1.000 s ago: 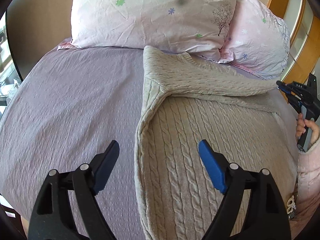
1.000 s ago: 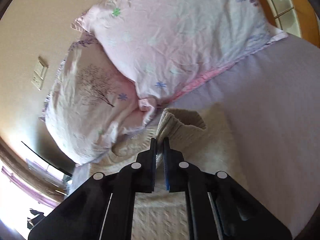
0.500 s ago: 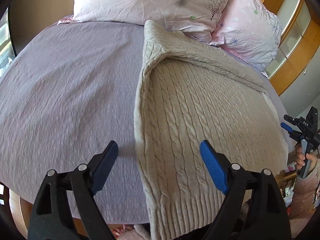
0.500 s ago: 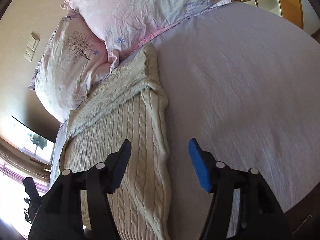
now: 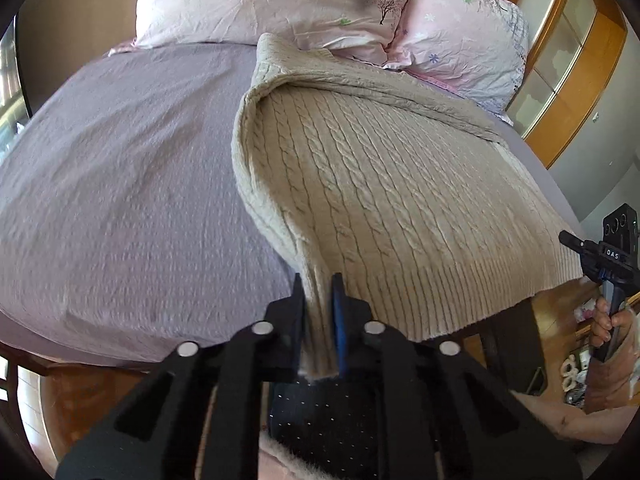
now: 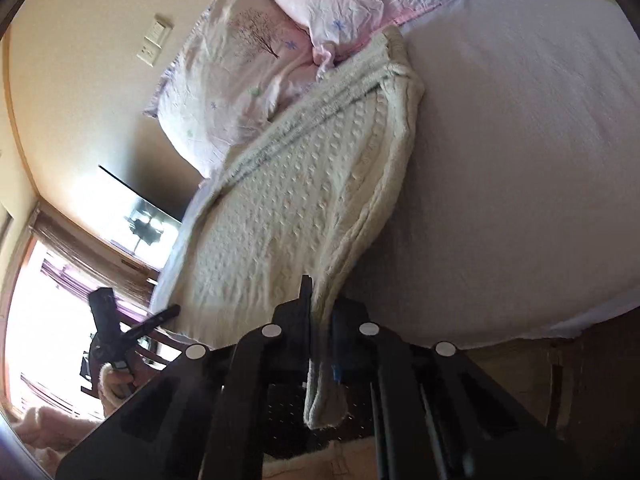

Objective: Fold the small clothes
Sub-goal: 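Grasp the ribbed hem with both tools and fold it up toward the collar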

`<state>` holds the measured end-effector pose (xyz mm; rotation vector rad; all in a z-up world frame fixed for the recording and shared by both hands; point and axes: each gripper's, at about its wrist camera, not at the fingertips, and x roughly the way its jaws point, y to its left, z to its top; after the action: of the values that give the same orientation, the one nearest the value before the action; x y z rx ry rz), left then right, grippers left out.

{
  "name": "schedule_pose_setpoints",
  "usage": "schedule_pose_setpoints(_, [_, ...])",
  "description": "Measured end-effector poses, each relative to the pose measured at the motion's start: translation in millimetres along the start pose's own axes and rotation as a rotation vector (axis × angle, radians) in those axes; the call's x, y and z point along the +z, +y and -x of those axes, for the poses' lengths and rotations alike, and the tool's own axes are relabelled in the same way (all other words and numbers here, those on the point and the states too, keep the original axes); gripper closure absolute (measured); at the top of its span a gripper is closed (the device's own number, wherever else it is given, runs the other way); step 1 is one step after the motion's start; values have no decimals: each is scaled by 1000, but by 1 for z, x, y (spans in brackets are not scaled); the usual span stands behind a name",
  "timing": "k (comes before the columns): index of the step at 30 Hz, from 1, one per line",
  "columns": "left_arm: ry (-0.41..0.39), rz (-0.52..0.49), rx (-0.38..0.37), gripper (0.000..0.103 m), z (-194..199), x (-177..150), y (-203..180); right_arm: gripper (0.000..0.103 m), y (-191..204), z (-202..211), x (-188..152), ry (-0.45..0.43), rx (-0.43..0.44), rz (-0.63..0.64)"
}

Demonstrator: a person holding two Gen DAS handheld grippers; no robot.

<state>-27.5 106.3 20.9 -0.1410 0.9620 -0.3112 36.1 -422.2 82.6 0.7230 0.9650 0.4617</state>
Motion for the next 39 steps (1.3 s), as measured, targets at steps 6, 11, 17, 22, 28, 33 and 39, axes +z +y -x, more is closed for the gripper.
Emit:
schedule_pose_setpoints(6, [-73, 68, -114, 93, 19, 53, 14, 95, 26, 23, 53, -184, 117, 18])
schedule_pose_setpoints(11, [-176, 193, -141, 93, 11, 155, 44, 95, 12, -14, 110, -275, 158, -47])
schedule_pose_setpoints(17, [-123, 267, -23, 93, -81, 273, 58, 95, -39, -114, 203, -294, 52, -272])
schedule_pose_setpoints(22, [7, 317, 58, 92, -161, 307, 71, 93, -87, -176, 230, -209, -120, -502])
schedule_pose_setpoints(28, [-4, 393, -61, 83, -162, 312, 98, 23, -109, -169, 238, -253, 129, -674])
schedule_pose_setpoints(33, [-171, 432, 38, 25, -110, 306, 124, 11, -81, -134, 237, -447, 146, -502])
schedule_pose_setpoints(39, [-59, 331, -58, 25, -105, 272, 114, 11, -21, -174, 234, -210, 75, -214])
